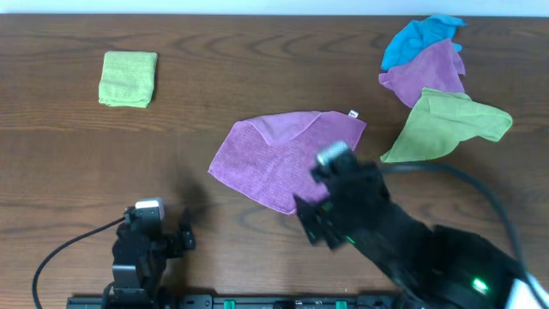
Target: Fold the cloth
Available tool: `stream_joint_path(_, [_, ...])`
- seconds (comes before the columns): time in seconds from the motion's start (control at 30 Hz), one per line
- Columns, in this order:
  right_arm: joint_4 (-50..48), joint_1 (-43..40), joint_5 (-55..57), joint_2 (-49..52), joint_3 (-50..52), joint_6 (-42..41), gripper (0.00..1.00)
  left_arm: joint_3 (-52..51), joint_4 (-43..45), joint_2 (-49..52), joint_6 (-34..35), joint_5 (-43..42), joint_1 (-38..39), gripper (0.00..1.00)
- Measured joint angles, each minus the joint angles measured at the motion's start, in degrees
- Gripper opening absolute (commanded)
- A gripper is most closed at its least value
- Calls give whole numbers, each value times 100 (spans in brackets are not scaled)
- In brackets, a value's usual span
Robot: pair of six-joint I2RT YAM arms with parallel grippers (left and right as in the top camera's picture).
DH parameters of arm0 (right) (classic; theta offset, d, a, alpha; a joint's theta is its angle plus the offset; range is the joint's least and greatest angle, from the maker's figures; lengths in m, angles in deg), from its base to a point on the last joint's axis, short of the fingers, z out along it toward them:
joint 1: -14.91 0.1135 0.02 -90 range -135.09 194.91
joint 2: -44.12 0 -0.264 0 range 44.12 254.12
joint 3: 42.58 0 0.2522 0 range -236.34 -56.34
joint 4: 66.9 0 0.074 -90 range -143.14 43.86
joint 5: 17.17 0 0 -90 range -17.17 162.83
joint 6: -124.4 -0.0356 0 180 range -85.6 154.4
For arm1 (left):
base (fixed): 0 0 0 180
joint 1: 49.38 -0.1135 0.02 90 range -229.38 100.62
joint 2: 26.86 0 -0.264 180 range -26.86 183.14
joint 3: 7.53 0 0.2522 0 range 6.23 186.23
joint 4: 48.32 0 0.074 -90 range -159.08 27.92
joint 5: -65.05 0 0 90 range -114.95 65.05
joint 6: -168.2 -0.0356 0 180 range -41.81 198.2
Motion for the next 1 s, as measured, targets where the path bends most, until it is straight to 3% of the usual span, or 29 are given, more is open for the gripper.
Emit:
stream_joint_path(0.17, [584,260,-741,-428,0,-376,98,-2,181,0,1034,-1314,0,95])
stream_joint_path(0.27, [765,372,-1222,-546,0,-457,99,-4,378,0,1598,-1843,0,95])
stream_joint_path(0.57, [953,442,-1873,-566,0,-507,98,-7,1368,0,2973,-2476,0,98])
stream_joint_path(0.67, [984,442,-1904,-566,2,-487,90,-15,2004,0,3220,-2647,0,100])
stream_joint_path(0.8, [1340,442,-1384,-570,2,-695,94,-15,2870,203,3368,-2787,0,100])
stream_joint_path(1.0, [1532,444,-476,-621,0,-1213,91,-24,4297,1880,3265,-2938,138,100])
